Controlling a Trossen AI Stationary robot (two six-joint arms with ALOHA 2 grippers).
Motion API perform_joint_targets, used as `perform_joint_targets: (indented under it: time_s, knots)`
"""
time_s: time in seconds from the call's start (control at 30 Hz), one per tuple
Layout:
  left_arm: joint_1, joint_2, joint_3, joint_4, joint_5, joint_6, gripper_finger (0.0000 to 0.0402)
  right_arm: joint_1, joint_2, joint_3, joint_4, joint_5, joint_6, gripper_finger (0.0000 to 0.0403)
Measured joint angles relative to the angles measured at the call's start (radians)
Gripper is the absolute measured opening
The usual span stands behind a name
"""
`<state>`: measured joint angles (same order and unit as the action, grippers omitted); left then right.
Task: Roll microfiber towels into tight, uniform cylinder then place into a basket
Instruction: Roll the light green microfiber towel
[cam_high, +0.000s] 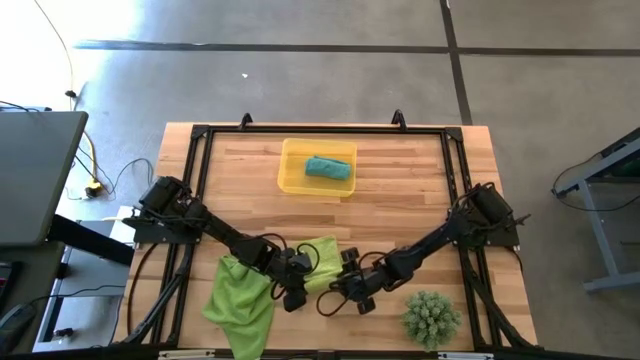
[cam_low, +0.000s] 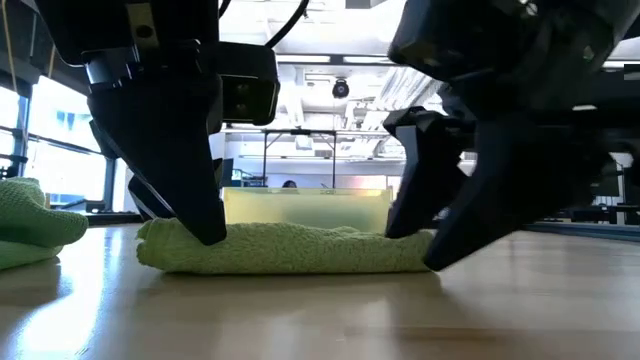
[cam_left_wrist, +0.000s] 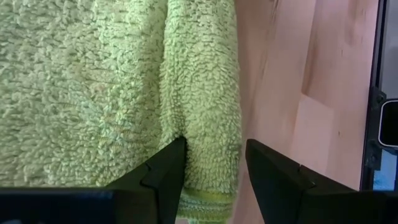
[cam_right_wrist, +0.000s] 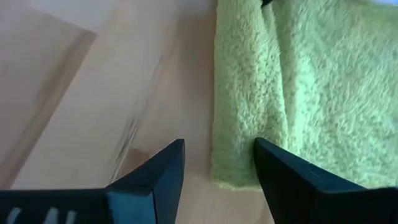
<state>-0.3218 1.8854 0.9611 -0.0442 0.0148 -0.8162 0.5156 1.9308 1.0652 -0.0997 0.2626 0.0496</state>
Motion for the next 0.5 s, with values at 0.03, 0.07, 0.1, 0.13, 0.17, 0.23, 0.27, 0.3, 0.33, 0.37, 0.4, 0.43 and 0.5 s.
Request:
perform_joint_targets:
  time_s: [0.03,0.07,0.1,0.13,0.17,0.23,0.27,0.3,0.33,0.37,0.4,0.43,0.5]
  knots:
    - [0.000,0.000,0.000,0.001,-0.001,0.000,0.0163,0.000,0.001,0.001,-0.013,0.000,0.012,0.0185]
    - [0.000,0.001,0.000,0.005,-0.002,0.001,0.0163,-0.001,0.004,0.001,-0.021,0.004,0.023,0.0185]
    - [0.001,0.001,0.000,0.010,-0.002,0.009,0.0163,-0.002,0.006,0.002,-0.031,0.012,0.030,0.0185]
    - [0.001,0.001,0.000,0.020,-0.001,0.017,0.0163,-0.003,0.006,0.002,-0.040,0.018,0.039,0.0185]
    - [0.000,0.002,-0.001,0.031,0.002,0.028,0.0163,-0.004,0.006,0.003,-0.042,0.023,0.045,0.0185]
    - [-0.001,0.004,-0.002,0.056,0.018,0.048,0.0163,-0.008,0.006,0.003,-0.042,0.023,0.049,0.0185]
    - [-0.001,0.004,-0.002,0.063,0.025,0.056,0.0163,-0.010,0.006,0.003,-0.041,0.023,0.056,0.0185]
    - [-0.001,0.004,-0.002,0.066,0.030,0.065,0.0163,-0.012,0.006,0.003,-0.041,0.022,0.071,0.0183]
    - [-0.001,0.005,-0.002,0.068,0.037,0.075,0.0163,-0.015,0.006,0.002,-0.043,0.019,0.088,0.0180]
    - [-0.001,0.005,-0.002,0.068,0.044,0.089,0.0163,-0.020,0.006,0.002,-0.047,0.017,0.110,0.0176]
    - [-0.001,0.004,-0.002,0.070,0.056,0.106,0.0163,-0.025,0.006,0.002,-0.051,0.014,0.132,0.0170]
    - [-0.003,0.003,-0.002,0.070,0.069,0.129,0.0163,-0.030,0.006,0.002,-0.055,0.014,0.153,0.0163]
    - [-0.006,0.000,-0.002,0.068,0.091,0.180,0.0163,-0.040,0.005,0.003,-0.059,0.000,0.181,0.0147]
